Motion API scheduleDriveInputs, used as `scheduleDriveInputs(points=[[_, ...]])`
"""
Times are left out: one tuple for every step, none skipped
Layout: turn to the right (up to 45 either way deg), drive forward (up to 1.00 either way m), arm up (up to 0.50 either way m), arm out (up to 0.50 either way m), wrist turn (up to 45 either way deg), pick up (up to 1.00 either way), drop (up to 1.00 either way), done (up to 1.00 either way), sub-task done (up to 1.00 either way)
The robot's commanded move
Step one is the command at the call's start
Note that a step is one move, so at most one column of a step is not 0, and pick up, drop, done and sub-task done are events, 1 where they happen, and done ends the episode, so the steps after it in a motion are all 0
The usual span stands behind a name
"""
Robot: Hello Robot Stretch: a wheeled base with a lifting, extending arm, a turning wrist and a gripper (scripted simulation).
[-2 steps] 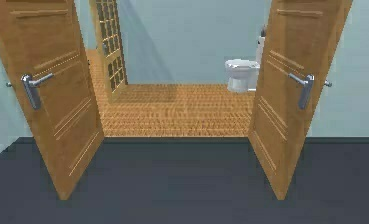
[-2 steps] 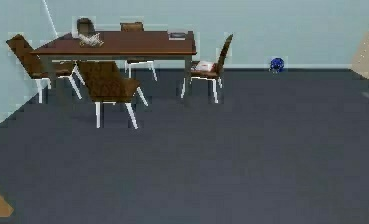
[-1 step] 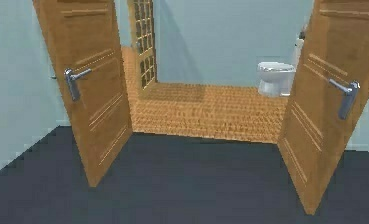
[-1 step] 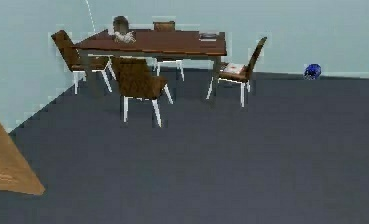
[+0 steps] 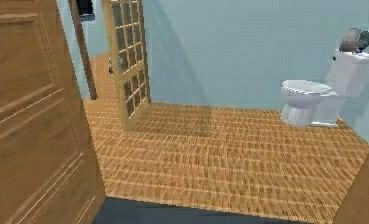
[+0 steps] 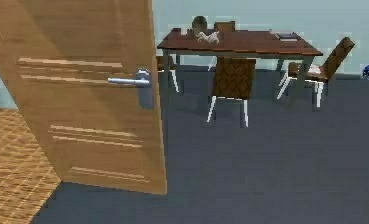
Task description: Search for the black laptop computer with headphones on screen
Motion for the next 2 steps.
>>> scheduleDriveInputs(points=[[0.0,1.0,0.0,0.0,0.0,0.0,0.0,0.0,0.0],[-6.0,0.0,0.0,0.0,0.0,0.0,0.0,0.0,0.0]])
